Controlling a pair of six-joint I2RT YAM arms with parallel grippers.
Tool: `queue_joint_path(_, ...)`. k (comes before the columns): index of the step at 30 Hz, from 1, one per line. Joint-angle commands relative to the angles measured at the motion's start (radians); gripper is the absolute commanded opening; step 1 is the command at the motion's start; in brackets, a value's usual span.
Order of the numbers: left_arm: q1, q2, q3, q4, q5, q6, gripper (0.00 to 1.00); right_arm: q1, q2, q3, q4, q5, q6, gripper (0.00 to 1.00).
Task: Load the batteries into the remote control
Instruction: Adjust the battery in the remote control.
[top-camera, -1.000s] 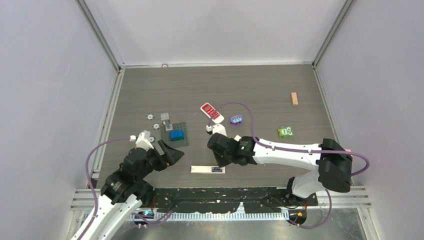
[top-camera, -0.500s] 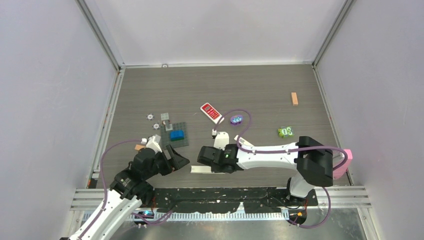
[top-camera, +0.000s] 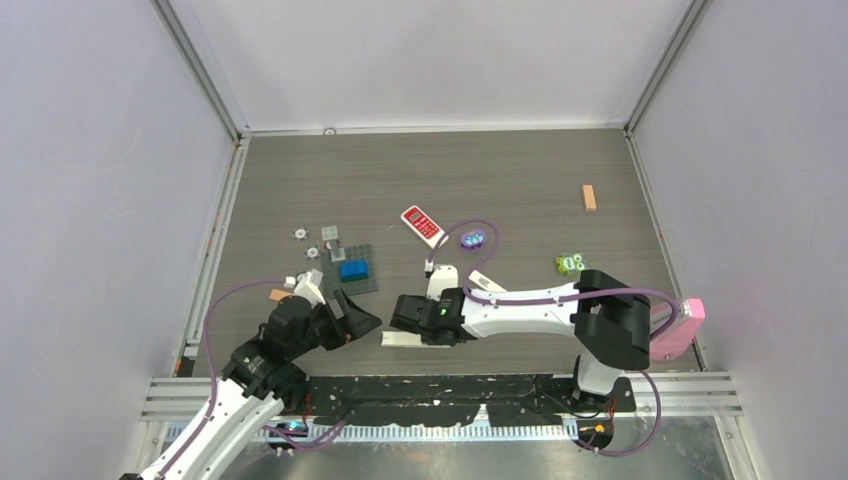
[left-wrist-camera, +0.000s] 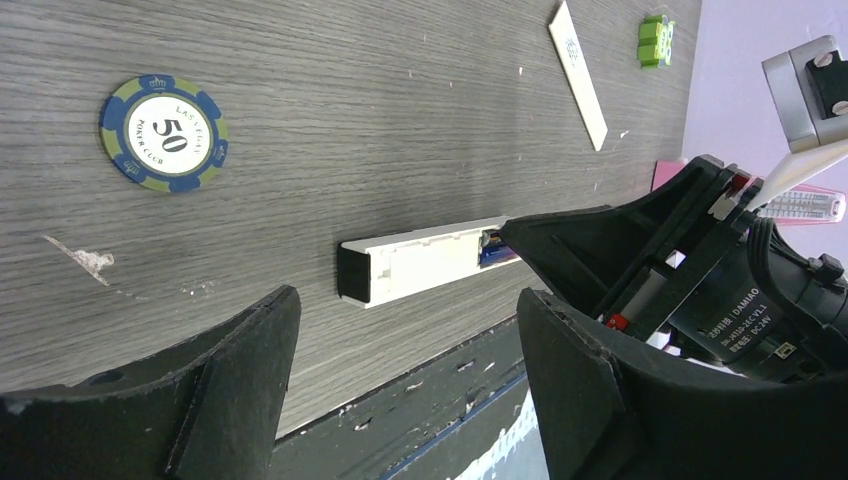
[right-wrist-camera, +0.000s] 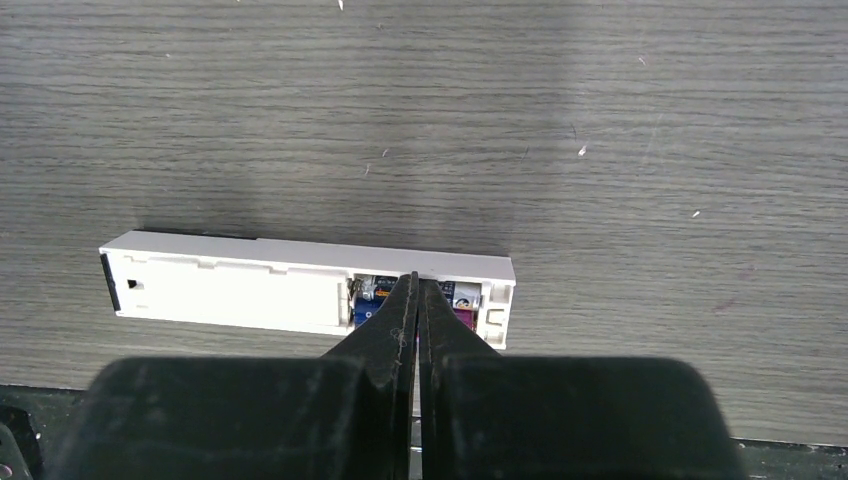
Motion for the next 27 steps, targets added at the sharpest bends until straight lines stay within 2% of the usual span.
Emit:
queue_joint_path(1, 0.000, -0.012, -0.007, 0.058, 0.015, -0.007, 0.81, 0.005, 0.005, -0.002, -0.010, 0.027, 0.047, 0.05)
queue_joint_path(9, 0.000, -0.020, -0.007, 0.060, 0.017, -0.014, 0.81, 0.005, 0.036, -0.019, 0.019, -0.011, 0.049, 0.05)
queue_joint_path(19, 0.001, -0.024, -0.009, 0.059, 0.015, -0.016, 0.82, 0.004, -0.042, 0.041, -0.029, 0.033, -0.007, 0.06)
queue_joint_path(22, 0.000, -0.024, -0.012, 0.061, 0.017, -0.016, 0.83, 0.009, -0.071, 0.044, -0.037, 0.041, -0.017, 0.15)
queue_joint_path(27, 0.000, -0.021, -0.018, 0.070, 0.017, -0.020, 0.83, 0.023, -0.077, 0.049, -0.034, 0.035, -0.027, 0.20)
